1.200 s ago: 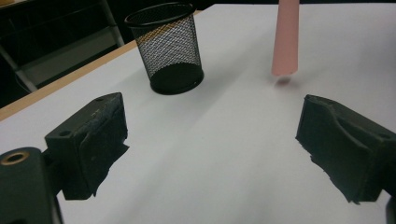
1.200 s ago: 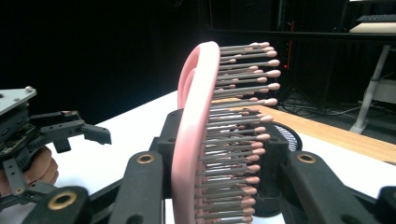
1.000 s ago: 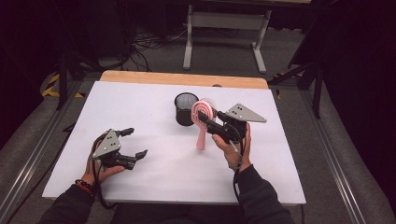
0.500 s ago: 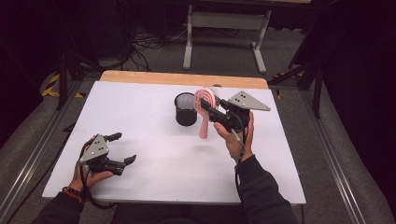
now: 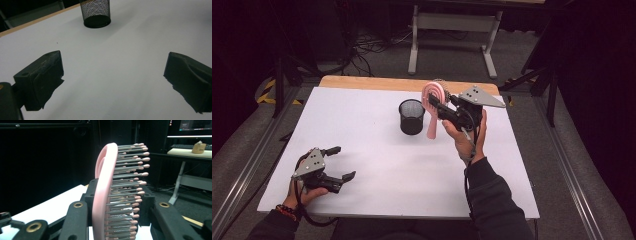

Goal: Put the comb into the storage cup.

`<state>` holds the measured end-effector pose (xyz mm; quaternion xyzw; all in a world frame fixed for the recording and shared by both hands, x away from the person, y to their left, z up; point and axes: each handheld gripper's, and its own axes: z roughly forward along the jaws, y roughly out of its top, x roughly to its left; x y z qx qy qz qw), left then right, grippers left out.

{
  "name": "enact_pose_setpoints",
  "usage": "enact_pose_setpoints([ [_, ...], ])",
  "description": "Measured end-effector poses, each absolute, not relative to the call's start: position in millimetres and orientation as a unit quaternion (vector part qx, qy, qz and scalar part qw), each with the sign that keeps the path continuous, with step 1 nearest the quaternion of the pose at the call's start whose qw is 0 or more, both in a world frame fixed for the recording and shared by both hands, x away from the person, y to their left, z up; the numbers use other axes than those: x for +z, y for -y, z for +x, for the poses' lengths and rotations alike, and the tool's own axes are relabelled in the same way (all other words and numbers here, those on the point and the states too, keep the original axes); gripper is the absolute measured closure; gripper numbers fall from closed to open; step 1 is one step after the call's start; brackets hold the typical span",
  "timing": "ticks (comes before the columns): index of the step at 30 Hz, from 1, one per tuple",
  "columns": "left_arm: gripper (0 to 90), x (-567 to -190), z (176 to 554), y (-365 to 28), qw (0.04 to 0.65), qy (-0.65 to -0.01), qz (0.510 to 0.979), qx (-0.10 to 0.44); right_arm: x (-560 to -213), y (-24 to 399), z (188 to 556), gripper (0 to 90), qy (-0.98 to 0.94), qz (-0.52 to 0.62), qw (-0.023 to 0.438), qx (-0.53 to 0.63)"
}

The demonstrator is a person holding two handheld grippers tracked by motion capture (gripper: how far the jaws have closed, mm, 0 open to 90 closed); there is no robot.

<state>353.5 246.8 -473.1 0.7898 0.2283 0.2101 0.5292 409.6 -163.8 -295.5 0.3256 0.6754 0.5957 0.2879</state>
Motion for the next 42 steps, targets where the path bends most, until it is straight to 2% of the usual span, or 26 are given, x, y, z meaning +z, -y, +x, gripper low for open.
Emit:
enact_pose_setpoints([
  [18,3.3,-473,353,-246,0.531,-0.224,0.789,0.213,-276,144,452,62.8,-0.659,0.338,0.314,0.594],
  [42,3.1,-472,352,-247,0.536,-0.214,0.789,0.208,-279,117,485,62.9,-0.659,0.337,0.319,0.592],
])
